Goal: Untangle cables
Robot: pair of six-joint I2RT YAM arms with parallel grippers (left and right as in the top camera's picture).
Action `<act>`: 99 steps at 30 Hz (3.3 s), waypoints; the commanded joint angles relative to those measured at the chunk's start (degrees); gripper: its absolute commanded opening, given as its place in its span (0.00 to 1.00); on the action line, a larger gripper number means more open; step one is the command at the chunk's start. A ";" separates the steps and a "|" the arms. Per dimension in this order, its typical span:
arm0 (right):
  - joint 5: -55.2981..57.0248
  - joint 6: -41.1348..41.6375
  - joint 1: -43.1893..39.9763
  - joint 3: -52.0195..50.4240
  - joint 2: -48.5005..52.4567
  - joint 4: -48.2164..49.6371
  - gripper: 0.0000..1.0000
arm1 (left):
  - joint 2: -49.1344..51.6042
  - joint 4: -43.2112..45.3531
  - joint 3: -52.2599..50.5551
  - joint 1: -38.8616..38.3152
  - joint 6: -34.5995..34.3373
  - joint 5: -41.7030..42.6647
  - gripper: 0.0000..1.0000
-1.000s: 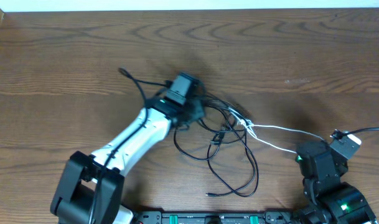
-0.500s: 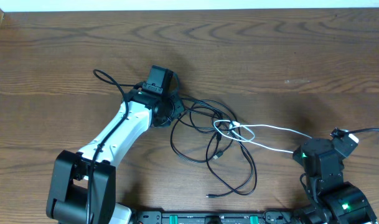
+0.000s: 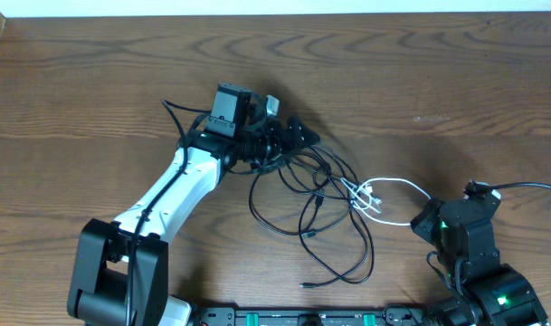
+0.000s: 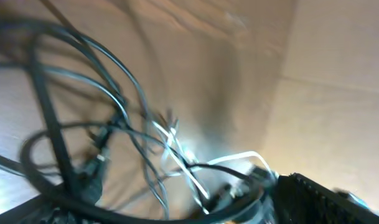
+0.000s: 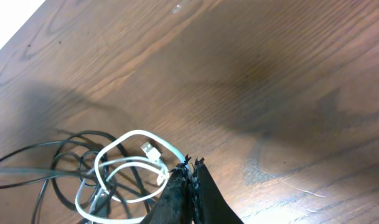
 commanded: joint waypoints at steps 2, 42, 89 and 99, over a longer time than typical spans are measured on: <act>-0.31 0.72 -0.48 0.81 -0.31 -0.13 0.01 | -0.74 0.13 0.59 -1.51 -3.13 5.62 0.96; -0.70 0.72 -0.48 0.81 -0.31 -2.23 0.02 | -0.72 -1.18 0.59 -16.76 -22.18 -13.09 0.96; -0.68 0.52 -0.50 0.81 -0.31 -3.65 0.02 | -0.63 0.59 0.59 -25.00 -33.24 -27.69 1.00; -0.70 0.52 -0.48 0.81 -0.31 -5.86 0.01 | -0.55 0.74 0.59 -25.64 -48.28 -32.96 1.00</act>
